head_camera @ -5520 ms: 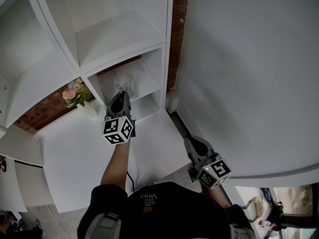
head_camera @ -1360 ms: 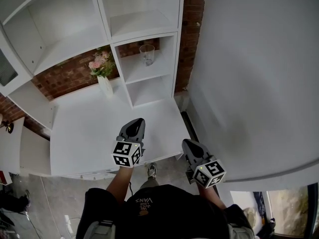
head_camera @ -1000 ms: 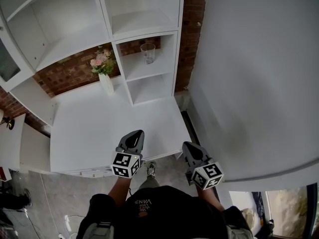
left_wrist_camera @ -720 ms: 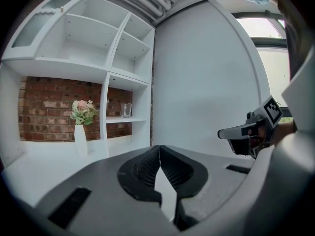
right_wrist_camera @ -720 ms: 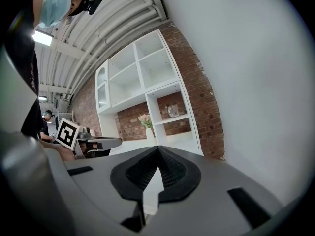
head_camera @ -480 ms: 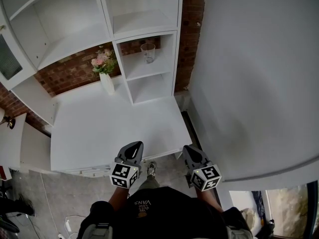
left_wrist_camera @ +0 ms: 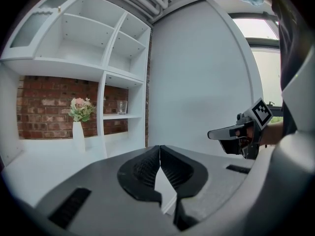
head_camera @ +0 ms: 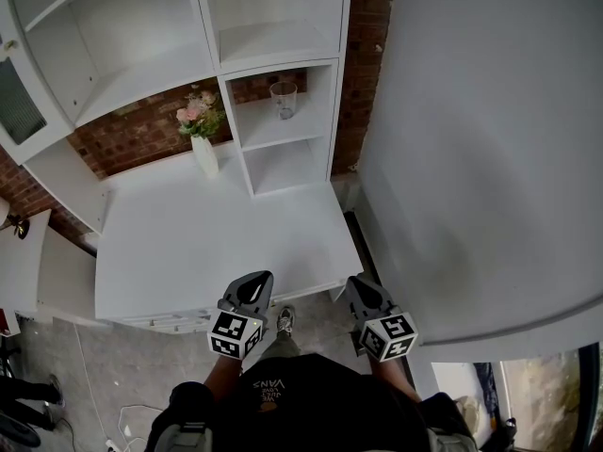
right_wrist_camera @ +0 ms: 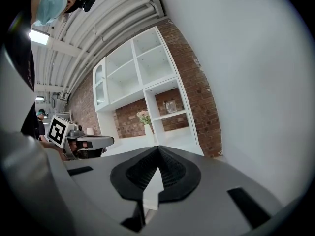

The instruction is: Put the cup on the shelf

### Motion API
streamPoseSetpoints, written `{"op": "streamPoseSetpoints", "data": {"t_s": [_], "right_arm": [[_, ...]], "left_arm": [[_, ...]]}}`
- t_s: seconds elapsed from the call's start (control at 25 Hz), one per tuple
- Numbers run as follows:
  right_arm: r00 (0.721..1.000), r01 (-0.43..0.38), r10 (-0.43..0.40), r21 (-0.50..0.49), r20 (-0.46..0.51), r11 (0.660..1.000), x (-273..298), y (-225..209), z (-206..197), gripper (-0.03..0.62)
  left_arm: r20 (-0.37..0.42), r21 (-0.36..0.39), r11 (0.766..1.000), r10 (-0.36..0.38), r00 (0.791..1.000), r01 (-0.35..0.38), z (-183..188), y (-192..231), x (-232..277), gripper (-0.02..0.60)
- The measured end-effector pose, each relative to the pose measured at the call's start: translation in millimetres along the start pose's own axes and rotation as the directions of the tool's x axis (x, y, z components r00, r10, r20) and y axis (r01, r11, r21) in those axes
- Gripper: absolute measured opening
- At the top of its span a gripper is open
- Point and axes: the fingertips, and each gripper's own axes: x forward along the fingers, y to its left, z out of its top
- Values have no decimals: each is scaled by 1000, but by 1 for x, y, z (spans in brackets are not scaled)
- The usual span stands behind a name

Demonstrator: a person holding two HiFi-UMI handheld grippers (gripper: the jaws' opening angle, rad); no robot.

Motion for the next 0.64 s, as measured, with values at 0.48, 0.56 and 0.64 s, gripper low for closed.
{"op": "streamPoseSetpoints", "data": {"t_s": [0.48,0.56,0.64], "right_arm": [[1000,0,0,-3,2,1000,-4,-5,2,0],[1000,0,0,-3,5,1000,-4,-7,4,0],[1000,0,0,-4,7,1000,-4,-9,6,0]], "left_arm": [[-11,16,1000,23,1000,-23,-1,2,3,9],[-9,16,1000,21,1000,-20,2,0,5,9],[-7,15,1000,16,1000,-16,7,-3,7,9]]}}
